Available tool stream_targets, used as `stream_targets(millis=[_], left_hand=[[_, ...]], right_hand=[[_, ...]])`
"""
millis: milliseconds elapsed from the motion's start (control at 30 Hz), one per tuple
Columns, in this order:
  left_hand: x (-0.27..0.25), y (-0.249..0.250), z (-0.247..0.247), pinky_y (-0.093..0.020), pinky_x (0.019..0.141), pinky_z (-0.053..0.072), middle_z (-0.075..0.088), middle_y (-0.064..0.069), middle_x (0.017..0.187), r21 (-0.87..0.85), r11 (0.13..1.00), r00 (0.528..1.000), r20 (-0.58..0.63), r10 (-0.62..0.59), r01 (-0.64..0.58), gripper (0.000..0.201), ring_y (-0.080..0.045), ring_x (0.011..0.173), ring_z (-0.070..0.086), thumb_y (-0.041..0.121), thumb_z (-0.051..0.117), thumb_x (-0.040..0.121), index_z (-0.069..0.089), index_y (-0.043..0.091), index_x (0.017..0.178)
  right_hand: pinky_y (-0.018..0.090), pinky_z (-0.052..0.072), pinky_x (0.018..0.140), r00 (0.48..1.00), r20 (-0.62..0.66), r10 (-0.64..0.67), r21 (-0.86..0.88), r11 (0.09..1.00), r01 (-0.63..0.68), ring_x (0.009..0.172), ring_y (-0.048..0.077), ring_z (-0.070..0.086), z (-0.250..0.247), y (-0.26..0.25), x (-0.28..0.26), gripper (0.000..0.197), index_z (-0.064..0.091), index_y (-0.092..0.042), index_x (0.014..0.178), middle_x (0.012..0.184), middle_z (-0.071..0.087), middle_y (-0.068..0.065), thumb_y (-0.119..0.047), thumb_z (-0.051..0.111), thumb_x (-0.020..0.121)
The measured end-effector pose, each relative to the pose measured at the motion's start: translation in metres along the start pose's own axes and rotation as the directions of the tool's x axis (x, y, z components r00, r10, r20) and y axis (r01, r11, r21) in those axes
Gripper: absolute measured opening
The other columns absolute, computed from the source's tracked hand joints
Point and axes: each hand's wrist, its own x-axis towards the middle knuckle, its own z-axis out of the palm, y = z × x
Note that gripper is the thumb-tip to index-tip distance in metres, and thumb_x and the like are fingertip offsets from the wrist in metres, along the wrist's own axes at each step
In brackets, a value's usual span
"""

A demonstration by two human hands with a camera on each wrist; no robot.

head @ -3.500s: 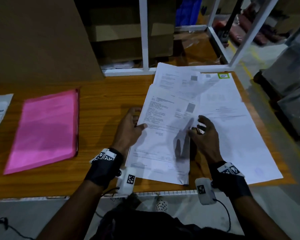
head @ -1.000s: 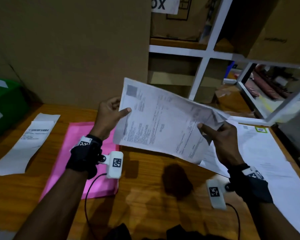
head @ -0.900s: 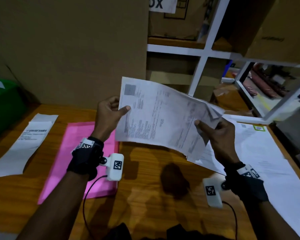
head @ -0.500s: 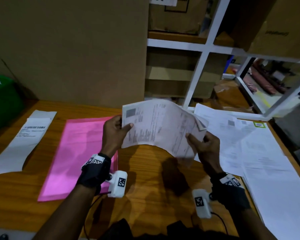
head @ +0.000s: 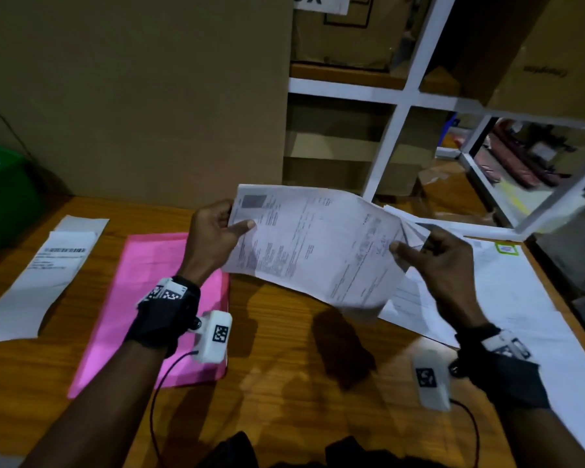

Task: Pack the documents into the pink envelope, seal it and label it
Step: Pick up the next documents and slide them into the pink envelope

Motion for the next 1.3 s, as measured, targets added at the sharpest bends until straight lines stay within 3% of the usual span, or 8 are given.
stream_targets(millis=[333,467,600,733,833,1033,1133,1300], left_hand=[[0.028,0.054,-0.005,-0.028,0.068,0.055,0.071,-0.005,0.095,0.254,0.920,0.944,0.225,0.243,-0.297,0.017,-0.016,0.083,0.067,0.009,0.069,0.085,0.071,0.010,0.102],[0.032,0.072,0.003,-0.039,0.071,0.058,0.072,-0.002,0.092,0.279,0.893,0.920,0.279,0.276,-0.353,0.013,-0.014,0.081,0.067,0.013,0.070,0.085,0.071,0.013,0.098],[0.033,0.080,0.007,-0.039,0.083,0.057,0.071,-0.005,0.108,0.271,0.883,0.921,0.176,0.347,-0.384,0.030,-0.015,0.094,0.067,0.016,0.071,0.084,0.067,0.013,0.114],[0.025,0.061,0.010,-0.035,0.106,0.041,0.048,-0.009,0.145,0.321,0.926,0.968,-0.083,0.238,-0.200,0.074,-0.021,0.131,0.046,0.024,0.078,0.079,0.042,0.011,0.142],[0.006,0.039,0.021,-0.040,0.106,0.040,0.040,-0.004,0.150,0.230,0.969,0.991,-0.117,-0.067,0.093,0.087,-0.020,0.135,0.040,0.032,0.079,0.078,0.029,0.016,0.147],[-0.025,0.006,0.033,-0.049,0.082,0.058,0.074,-0.009,0.095,-0.123,0.963,0.970,0.069,-0.234,0.241,0.025,-0.027,0.092,0.071,0.022,0.076,0.082,0.070,0.014,0.105],[-0.026,0.009,0.030,-0.049,0.078,0.056,0.074,-0.008,0.086,-0.124,0.978,0.985,0.009,-0.169,0.169,0.007,-0.029,0.087,0.070,0.016,0.076,0.082,0.072,0.020,0.087],[-0.032,0.005,0.028,-0.042,0.079,0.058,0.075,-0.001,0.088,-0.042,0.990,0.991,0.001,-0.131,0.131,0.008,-0.018,0.085,0.071,0.013,0.074,0.083,0.072,0.017,0.089]], right_hand=[[0.040,0.058,0.080,0.943,0.333,0.018,-0.439,0.888,0.138,0.085,0.007,0.070,0.002,-0.028,0.039,0.035,0.068,-0.024,0.115,0.091,0.074,-0.009,-0.013,0.075,0.082],[0.028,0.046,0.060,0.905,0.425,-0.013,-0.488,0.839,0.241,0.069,0.005,0.061,0.023,-0.034,0.043,0.013,0.067,-0.035,0.083,0.077,0.066,-0.012,-0.025,0.067,0.090],[0.022,0.043,0.047,0.926,0.378,0.014,-0.303,0.947,0.110,0.051,0.008,0.060,0.027,-0.034,0.039,0.015,0.068,-0.026,0.078,0.065,0.065,-0.008,-0.023,0.066,0.092],[0.020,0.032,0.038,0.955,0.288,0.065,-0.060,0.997,-0.050,0.035,0.008,0.041,0.021,-0.021,0.035,0.021,0.062,-0.012,0.070,0.044,0.051,-0.010,-0.013,0.069,0.090],[0.017,0.055,0.062,0.955,0.268,0.129,0.128,0.977,-0.168,0.076,0.011,0.073,0.016,-0.007,0.028,0.012,0.072,-0.012,0.098,0.087,0.077,-0.011,-0.010,0.072,0.086],[0.022,0.057,0.069,0.943,0.256,0.214,0.163,0.952,-0.260,0.091,0.010,0.072,0.025,0.016,0.014,0.019,0.070,-0.024,0.105,0.102,0.075,-0.011,-0.016,0.072,0.087],[0.024,0.054,0.056,0.944,0.255,0.209,0.119,0.962,-0.245,0.085,0.016,0.073,0.030,0.024,0.012,0.022,0.070,-0.017,0.110,0.102,0.076,-0.005,-0.021,0.071,0.088],[0.019,0.056,0.064,0.942,0.281,0.183,0.115,0.968,-0.223,0.088,0.008,0.073,0.043,0.032,0.007,0.022,0.070,-0.016,0.110,0.105,0.073,-0.003,-0.017,0.071,0.088]])
